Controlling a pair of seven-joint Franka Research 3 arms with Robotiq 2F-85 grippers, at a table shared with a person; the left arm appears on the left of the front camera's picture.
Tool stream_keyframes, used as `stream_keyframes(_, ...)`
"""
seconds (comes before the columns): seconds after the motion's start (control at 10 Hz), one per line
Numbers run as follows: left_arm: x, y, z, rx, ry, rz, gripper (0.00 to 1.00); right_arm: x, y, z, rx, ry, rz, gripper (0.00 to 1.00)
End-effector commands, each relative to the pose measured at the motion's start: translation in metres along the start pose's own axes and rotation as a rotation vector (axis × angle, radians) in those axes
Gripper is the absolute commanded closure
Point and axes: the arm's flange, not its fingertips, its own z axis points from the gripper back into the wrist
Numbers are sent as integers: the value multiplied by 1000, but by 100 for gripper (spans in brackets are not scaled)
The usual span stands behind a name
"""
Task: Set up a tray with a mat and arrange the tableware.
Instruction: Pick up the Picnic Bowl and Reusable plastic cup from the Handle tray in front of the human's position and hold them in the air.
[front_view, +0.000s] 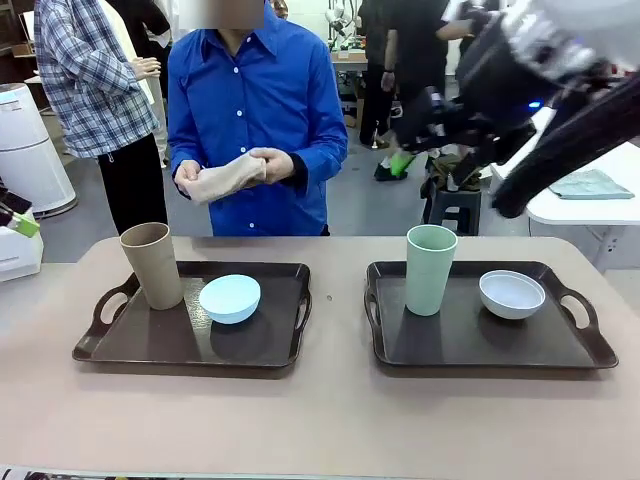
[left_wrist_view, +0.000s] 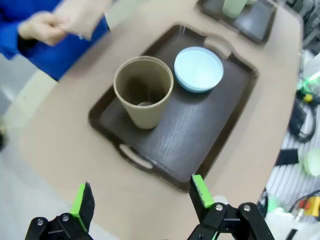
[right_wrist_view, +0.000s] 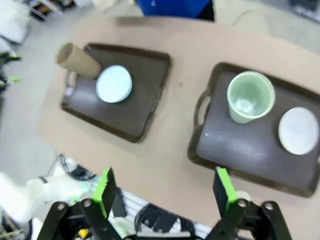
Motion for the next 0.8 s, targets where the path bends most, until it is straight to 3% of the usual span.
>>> stream_keyframes(0.0,-4,-7,-22,18,76,-42,0,22,13,-22,-66,48,-84,0)
stream_keyframes(0.1,-2,-2,-21,-50,25,62,0,24,12,-23,-3,95,-80,0)
stream_keyframes(0.2,0,-3,-11,13,37,-30,0,8,10,-16,-42,26,-33,0)
stream_keyframes(0.7,0,-3,-12,7,28,-18,0,14,12,-14,-27,38,-32,0)
